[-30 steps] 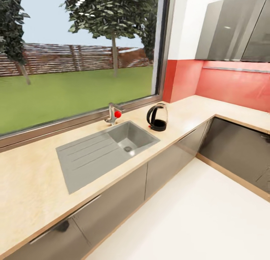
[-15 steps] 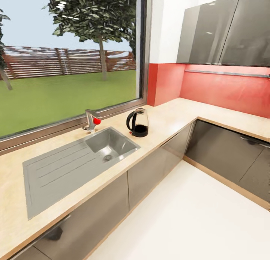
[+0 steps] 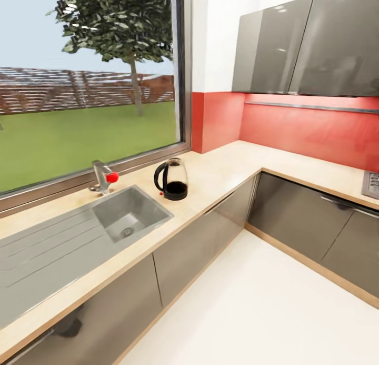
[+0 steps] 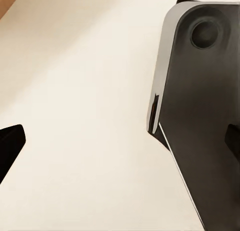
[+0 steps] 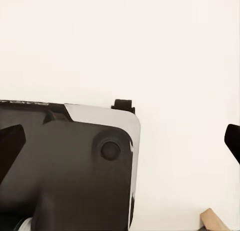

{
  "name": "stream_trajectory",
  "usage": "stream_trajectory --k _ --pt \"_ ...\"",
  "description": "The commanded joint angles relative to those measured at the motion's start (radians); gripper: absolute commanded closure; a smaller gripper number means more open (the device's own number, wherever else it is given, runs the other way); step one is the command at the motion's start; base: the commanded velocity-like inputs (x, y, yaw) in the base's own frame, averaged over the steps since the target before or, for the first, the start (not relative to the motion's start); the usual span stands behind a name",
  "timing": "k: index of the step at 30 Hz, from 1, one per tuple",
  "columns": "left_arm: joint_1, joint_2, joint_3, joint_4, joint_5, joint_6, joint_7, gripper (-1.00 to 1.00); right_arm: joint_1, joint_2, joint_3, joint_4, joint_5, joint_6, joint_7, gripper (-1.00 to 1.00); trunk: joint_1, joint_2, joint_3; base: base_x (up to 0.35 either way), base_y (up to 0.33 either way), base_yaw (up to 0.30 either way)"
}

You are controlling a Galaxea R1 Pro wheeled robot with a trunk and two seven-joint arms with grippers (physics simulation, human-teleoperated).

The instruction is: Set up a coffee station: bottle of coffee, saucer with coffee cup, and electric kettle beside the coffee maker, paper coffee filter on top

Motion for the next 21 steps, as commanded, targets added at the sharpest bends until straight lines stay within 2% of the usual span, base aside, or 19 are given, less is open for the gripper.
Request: stream_trajectory --k 1,21 --pt "0.0 0.0 0.001 -0.002 0.01 -0.001 0.0 -1.0 -0.001 0.0 -0.008 0.0 0.008 -0.002 0.004 -1.0 0.001 -0.002 -0.002 0.183 -0.281 -0.001" --pt "0.0 0.0 0.002 -0.002 0.011 -0.001 0.0 -1.0 -0.001 0.0 -0.008 0.001 0.008 0.0 0.004 -1.0 0.001 -0.002 0.002 0.165 -0.287 0.0"
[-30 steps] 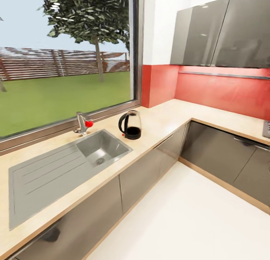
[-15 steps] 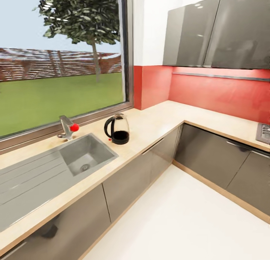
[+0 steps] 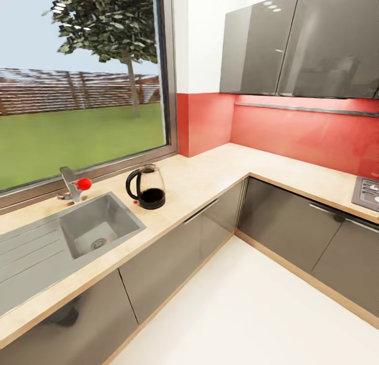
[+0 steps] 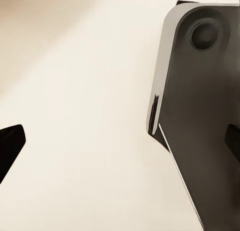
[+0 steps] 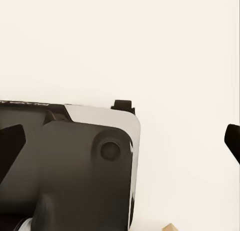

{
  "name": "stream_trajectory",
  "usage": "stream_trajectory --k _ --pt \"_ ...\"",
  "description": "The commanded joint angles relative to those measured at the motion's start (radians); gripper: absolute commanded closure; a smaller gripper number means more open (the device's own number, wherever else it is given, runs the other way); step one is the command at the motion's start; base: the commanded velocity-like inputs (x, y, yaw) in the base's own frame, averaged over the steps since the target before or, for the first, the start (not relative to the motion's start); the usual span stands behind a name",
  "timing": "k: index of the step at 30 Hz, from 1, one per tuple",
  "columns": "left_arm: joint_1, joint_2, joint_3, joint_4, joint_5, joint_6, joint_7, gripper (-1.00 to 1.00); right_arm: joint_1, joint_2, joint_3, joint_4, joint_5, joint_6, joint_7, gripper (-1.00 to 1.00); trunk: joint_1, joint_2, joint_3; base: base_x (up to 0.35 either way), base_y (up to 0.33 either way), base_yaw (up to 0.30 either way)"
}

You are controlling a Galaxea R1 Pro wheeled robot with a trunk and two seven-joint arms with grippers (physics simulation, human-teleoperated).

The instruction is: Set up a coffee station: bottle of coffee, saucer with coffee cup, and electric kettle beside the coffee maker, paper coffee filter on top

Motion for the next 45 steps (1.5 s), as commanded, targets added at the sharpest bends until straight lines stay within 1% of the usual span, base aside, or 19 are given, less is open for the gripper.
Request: stream_trajectory --k 1,14,30,45 --pt "0.0 0.0 0.001 -0.002 0.009 -0.001 0.0 -1.0 -0.001 0.0 -0.008 0.0 0.008 -0.001 0.004 -1.0 0.001 -0.002 0.0 0.222 -0.256 0.0" --pt "0.0 0.0 0.001 -0.002 0.009 -0.003 0.0 -1.0 0.0 0.0 -0.008 0.0 0.008 -0.001 0.004 -1.0 0.001 -0.002 0.003 0.246 -0.239 0.0" --pt "0.0 0.0 0.003 -0.002 0.01 -0.004 0.001 -1.0 -0.001 0.0 -0.008 0.0 0.008 -0.001 0.004 -1.0 0.001 -0.002 0.004 0.175 -0.274 0.003" --pt "0.0 0.001 0.007 -0.002 0.018 -0.007 0.002 -1.0 0.0 0.0 -0.008 0.0 0.008 -0.001 0.004 -1.0 0.001 -0.002 0.017 0.027 -0.313 0.184"
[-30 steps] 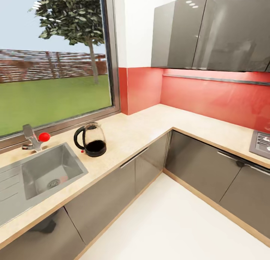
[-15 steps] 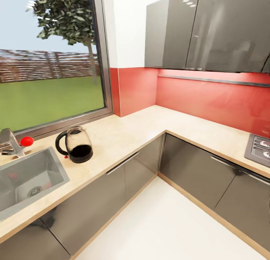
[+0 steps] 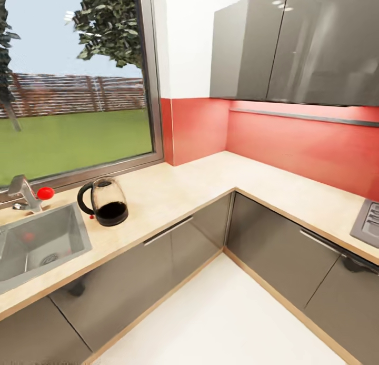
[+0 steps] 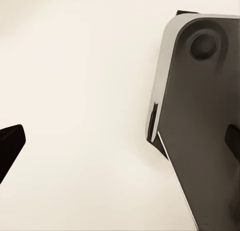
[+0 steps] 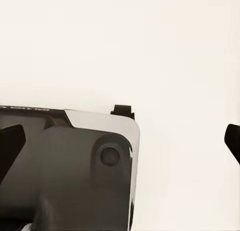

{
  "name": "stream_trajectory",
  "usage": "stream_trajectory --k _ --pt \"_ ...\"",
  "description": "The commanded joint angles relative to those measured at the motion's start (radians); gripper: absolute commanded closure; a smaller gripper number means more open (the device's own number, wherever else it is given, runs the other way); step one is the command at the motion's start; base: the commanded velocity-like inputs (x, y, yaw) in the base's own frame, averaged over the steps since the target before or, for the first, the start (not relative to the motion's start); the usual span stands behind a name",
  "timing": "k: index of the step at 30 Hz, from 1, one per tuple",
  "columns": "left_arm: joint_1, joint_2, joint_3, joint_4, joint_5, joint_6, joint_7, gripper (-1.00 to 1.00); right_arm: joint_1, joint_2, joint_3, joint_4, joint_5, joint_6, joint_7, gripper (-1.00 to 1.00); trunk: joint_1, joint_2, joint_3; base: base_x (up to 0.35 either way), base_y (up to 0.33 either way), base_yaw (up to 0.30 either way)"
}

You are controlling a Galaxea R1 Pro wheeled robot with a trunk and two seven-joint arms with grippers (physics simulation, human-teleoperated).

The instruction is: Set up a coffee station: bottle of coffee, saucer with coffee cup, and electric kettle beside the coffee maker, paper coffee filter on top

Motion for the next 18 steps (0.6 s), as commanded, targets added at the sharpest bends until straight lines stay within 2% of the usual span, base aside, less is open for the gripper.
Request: stream_trajectory --k 1,6,18 --pt "0.0 0.0 0.002 -0.002 0.009 -0.004 0.0 -1.0 0.0 0.0 -0.008 0.0 0.008 -0.001 0.004 -1.0 0.001 -0.002 -0.001 0.109 -0.187 0.214" --pt "0.0 0.0 0.002 -0.002 0.009 -0.007 0.0 -1.0 -0.001 0.0 -0.008 0.0 0.008 -0.001 0.005 -1.0 0.001 -0.002 0.004 0.046 -0.074 0.224" --pt "0.0 -0.001 0.002 -0.002 0.01 -0.009 0.0 -1.0 -0.001 0.001 -0.008 0.0 0.008 0.0 0.005 -1.0 0.001 -0.002 0.005 0.002 -0.004 0.272"
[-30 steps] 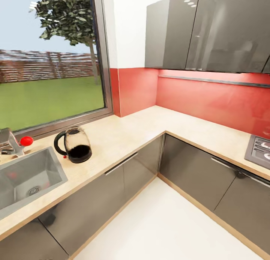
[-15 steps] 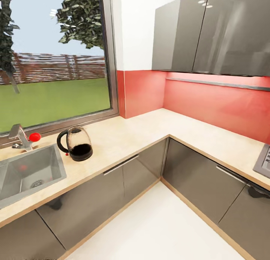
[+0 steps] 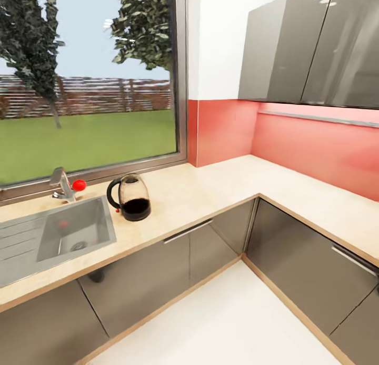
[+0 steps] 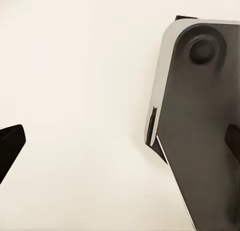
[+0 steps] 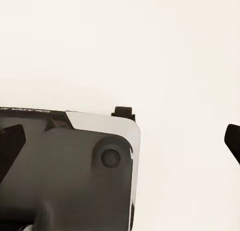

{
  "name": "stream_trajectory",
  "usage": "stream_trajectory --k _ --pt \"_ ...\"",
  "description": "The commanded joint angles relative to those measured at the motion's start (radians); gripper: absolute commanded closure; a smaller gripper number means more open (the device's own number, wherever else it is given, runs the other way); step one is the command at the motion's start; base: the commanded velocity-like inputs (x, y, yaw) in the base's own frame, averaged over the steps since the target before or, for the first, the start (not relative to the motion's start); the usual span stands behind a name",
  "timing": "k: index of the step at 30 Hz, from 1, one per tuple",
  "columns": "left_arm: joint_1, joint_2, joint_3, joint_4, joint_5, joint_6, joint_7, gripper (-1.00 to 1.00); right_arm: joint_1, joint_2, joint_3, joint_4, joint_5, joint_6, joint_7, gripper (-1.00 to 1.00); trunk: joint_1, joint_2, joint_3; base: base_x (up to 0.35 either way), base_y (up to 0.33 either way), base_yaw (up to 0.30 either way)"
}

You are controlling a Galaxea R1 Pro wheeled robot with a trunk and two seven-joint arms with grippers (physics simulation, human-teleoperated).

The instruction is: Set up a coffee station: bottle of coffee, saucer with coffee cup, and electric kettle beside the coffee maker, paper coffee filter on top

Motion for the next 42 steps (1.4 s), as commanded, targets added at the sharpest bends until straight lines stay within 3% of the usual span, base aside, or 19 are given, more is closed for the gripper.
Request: stream_trajectory --k 1,42 --pt "0.0 0.0 0.002 -0.002 0.008 -0.001 0.0 -1.0 -0.001 0.0 -0.008 0.0 0.008 -0.001 0.004 -1.0 0.001 -0.002 -0.002 0.0 0.0 0.279" --pt "0.0 0.0 0.002 -0.002 0.01 -0.002 0.0 -1.0 0.0 0.0 -0.008 -0.002 0.016 0.004 0.006 -1.0 0.001 -0.002 -0.012 0.0 -0.03 0.265"
